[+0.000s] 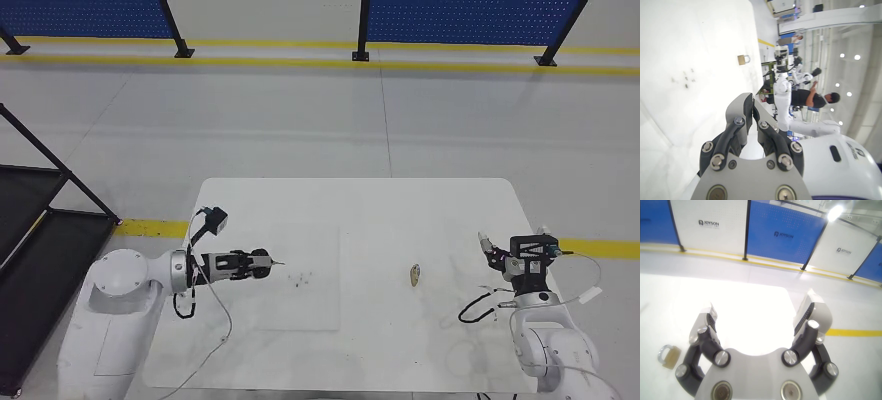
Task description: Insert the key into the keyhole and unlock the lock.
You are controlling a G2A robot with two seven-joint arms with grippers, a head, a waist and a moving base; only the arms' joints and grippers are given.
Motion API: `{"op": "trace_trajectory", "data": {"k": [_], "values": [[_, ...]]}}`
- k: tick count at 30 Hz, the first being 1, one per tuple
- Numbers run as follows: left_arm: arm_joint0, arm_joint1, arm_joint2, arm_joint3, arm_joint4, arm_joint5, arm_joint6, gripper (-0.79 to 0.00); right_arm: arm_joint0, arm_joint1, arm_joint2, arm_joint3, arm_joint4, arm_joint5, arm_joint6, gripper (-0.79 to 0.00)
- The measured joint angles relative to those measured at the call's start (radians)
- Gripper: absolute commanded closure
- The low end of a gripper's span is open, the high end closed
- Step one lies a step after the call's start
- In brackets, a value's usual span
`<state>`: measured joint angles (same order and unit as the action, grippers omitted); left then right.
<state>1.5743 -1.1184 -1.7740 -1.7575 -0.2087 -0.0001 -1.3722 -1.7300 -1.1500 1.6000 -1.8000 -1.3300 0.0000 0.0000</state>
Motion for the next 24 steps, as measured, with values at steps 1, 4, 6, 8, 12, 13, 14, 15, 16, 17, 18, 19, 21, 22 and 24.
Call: {"op": "trace_trajectory", "data": {"k": [1, 4, 6, 8, 12, 13, 14, 15, 16, 17, 18, 19, 21, 22, 24], "values": [[0.003, 0.002, -0.025, 0.038, -0.064, -0.030, -0.024, 0.000, 0.000, 0.000, 0.000, 0.000, 0.000, 0.000, 0.000, -0.785], [-0.005, 0.007, -0.067, 0.133, -0.201, -0.067, -0.081, 0.000, 0.000, 0.000, 0.000, 0.000, 0.000, 0.000, 0.000, -0.785], [-0.017, 0.010, -0.078, 0.175, -0.260, -0.080, -0.114, 0.000, 0.000, 0.000, 0.000, 0.000, 0.000, 0.000, 0.000, -0.785], [-0.021, 0.011, -0.080, 0.192, -0.286, -0.086, -0.133, 0.000, 0.000, 0.000, 0.000, 0.000, 0.000, 0.000, 0.000, -0.785], [-0.021, 0.011, -0.080, 0.190, -0.281, -0.085, -0.129, 0.000, 0.000, 0.000, 0.000, 0.000, 0.000, 0.000, 0.000, -0.785], [-0.021, 0.011, -0.080, 0.190, -0.281, -0.085, -0.129, 0.000, 0.000, 0.000, 0.000, 0.000, 0.000, 0.000, 0.000, -0.785], [-0.021, 0.011, -0.080, 0.190, -0.281, -0.085, -0.129, 0.000, 0.000, 0.000, 0.000, 0.000, 0.000, 0.000, 0.000, -0.785], [-0.021, 0.011, -0.080, 0.190, -0.281, -0.085, -0.129, 0.000, 0.000, 0.000, 0.000, 0.000, 0.000, 0.000, 0.000, -0.785], [-0.021, 0.011, -0.080, 0.190, -0.282, -0.085, -0.129, 0.000, 0.000, 0.000, 0.000, 0.000, -0.001, 0.000, 0.000, -0.785], [-0.021, 0.011, -0.080, 0.190, -0.282, -0.085, -0.129, 0.000, 0.002, 0.001, -0.004, -0.002, -0.010, -0.003, 0.006, -0.785], [-0.021, 0.011, -0.080, 0.190, -0.282, -0.085, -0.129, 0.000, 0.004, 0.002, -0.019, -0.009, -0.043, -0.021, 0.024, -0.785], [-0.021, 0.011, -0.080, 0.190, -0.282, -0.085, -0.129, 0.000, 0.006, 0.003, -0.033, -0.017, -0.074, -0.041, 0.043, -0.785], [-0.021, 0.011, -0.080, 0.190, -0.282, -0.085, -0.129, 0.000, 0.013, 0.004, -0.069, -0.035, -0.121, -0.096, 0.118, -0.785], [-0.021, 0.011, -0.080, 0.190, -0.282, -0.085, -0.129, 0.000, 0.019, 0.005, -0.084, -0.043, -0.141, -0.119, 0.154, -0.785], [-0.021, 0.011, -0.080, 0.190, -0.282, -0.085, -0.129, 0.000, 0.029, 0.004, -0.115, -0.052, -0.170, -0.144, 0.232, -0.785]]}}
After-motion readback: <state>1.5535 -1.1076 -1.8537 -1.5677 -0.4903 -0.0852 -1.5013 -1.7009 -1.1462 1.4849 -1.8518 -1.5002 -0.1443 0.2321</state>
